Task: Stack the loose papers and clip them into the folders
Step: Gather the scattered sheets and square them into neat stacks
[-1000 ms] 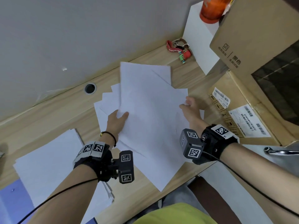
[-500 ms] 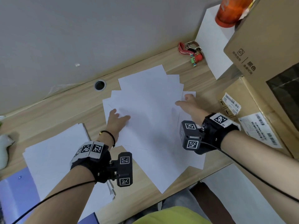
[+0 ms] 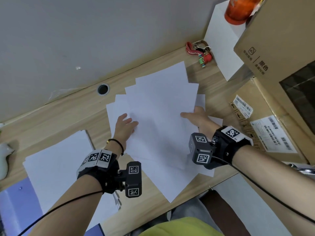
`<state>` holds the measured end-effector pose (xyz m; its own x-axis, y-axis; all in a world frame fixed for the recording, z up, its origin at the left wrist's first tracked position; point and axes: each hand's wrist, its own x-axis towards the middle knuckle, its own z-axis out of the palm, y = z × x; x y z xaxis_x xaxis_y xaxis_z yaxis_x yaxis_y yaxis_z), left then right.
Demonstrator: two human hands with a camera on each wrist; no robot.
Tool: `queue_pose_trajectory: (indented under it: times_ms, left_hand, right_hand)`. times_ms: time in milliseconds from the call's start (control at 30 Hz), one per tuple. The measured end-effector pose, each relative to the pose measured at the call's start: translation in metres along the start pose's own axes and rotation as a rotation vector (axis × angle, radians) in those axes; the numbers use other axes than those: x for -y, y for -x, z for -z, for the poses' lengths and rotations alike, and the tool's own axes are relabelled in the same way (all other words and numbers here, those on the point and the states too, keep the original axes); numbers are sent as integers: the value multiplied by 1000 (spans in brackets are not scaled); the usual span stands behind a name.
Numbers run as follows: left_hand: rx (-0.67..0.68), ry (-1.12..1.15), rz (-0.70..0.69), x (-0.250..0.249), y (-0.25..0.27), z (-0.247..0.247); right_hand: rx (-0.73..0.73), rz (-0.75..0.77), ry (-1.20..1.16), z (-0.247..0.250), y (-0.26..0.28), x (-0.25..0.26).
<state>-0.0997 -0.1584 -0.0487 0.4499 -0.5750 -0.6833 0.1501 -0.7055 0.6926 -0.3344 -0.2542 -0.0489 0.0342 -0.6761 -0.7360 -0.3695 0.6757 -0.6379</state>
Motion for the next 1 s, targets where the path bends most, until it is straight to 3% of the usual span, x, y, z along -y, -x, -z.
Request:
queue_pose_trajectory:
  times_ms: [100,233,400,533,667,833,1000]
  left_hand:
    - [-47,-89,-48,-1,-6,3]
    - [-18,-253,-110,0,-8,-1]
    - [-10,-419,-173,4,-5,-9]
    - [14,-575,-204,5,-4,-12]
    - [28,-645,-215,9,-4,-10]
    - [-30,-501,-162,11,0,1]
    - [1,-323,-91,19,7,20]
  right_hand:
    - [-313,9,-69,25,8,-15]
    - [-421,-103,-30,51,10,-46]
    - [-265,-238,-92,48,14,-69]
    - [-177,-188,-88,45,21,-74]
    - [-127,-80,60,61,31,-67]
    - [68,7,380,72,26,-34]
    - [231,190,1014,42,0,15]
